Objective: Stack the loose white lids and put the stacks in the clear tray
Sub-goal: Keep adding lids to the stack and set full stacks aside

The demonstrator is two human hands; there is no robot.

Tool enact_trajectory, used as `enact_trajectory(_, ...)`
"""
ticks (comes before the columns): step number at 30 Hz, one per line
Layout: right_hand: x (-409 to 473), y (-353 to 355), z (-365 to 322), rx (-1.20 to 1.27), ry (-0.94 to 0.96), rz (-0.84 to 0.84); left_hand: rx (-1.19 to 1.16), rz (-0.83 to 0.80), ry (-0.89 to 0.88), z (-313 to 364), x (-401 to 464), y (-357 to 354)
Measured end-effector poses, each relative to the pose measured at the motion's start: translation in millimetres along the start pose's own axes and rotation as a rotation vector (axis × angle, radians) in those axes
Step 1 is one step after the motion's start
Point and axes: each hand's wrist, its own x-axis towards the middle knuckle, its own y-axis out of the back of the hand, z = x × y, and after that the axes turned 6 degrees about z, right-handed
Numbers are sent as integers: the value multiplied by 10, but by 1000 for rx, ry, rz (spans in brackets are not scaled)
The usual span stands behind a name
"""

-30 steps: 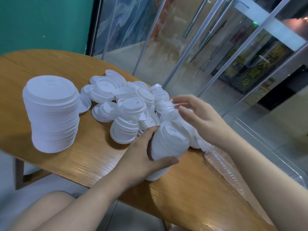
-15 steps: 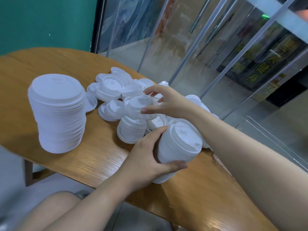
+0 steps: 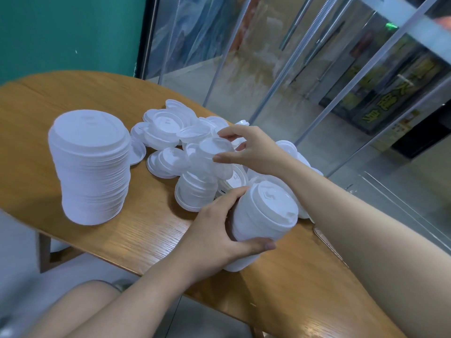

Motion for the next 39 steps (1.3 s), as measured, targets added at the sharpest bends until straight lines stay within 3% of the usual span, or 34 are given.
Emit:
enact_trajectory(7,-531,417,-125,140,9,188,-20,1,5,2,4,-8)
enact_trajectory(15,-1393,634,-210,301,-4,278,-16,29,-11,33,3,-30)
enact_trajectory(39,-1805,415,-278,57,-5,104,-41,59,-58,46,-62,-112)
